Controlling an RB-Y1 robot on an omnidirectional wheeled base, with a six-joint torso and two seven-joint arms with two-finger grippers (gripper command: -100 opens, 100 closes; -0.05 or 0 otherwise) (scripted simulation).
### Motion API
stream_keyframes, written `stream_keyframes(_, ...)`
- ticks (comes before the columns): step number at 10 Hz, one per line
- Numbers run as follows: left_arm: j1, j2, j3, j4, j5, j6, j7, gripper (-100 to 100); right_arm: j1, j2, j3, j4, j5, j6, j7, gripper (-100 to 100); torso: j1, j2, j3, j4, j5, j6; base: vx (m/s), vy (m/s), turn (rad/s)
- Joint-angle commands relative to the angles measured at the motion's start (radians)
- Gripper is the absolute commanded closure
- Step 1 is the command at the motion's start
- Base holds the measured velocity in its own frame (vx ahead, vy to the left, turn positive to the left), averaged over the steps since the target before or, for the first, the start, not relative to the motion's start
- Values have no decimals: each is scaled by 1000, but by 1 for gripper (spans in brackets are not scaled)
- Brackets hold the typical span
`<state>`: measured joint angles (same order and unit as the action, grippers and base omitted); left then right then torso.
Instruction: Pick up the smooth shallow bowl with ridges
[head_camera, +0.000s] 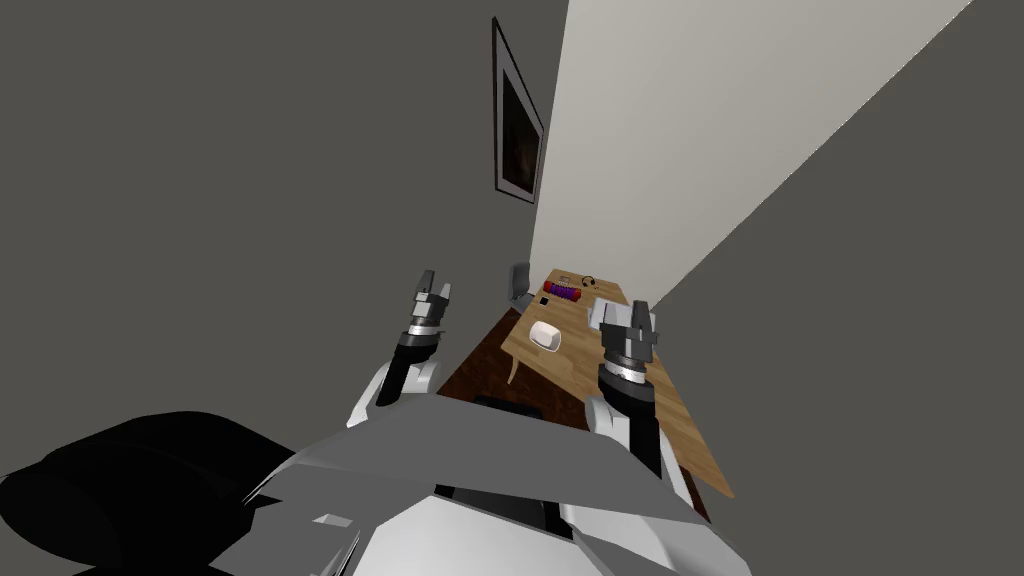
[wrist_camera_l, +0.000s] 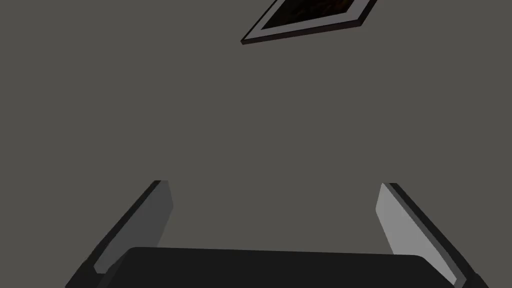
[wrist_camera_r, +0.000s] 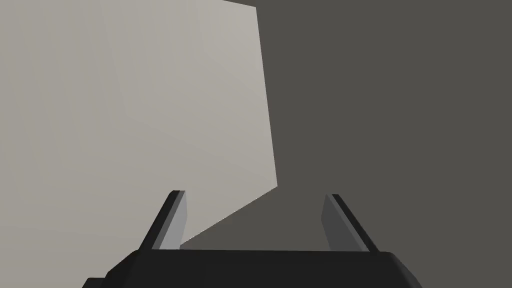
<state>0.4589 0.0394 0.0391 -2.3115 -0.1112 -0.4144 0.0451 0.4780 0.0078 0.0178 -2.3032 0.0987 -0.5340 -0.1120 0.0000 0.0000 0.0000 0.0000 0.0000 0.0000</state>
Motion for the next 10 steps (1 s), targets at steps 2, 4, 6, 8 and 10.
stream_keyframes(2,0,0,0,0,0,0,0,0,-8,-67,6,17,17,18,12,-100,2,0,0,0,0,0,2,47,21)
stream_keyframes(4,0,0,0,0,0,0,0,0,-16,-112,14,35,37,36,26,-100,5,0,0,0,1,0,3,76,22)
stream_keyframes(6,0,0,0,0,0,0,0,0,-24,-158,25,60,62,61,45,-100,6,0,0,0,1,0,-8,95,38)
stream_keyframes(8,0,0,0,0,0,0,0,0,-35,-206,38,90,95,90,70,-100,7,-1,-1,0,2,0,12,99,45)
stream_keyframes(10,0,0,0,0,0,0,0,0,-46,-256,51,126,133,125,100,-100,8,0,0,0,2,0,7,115,62)
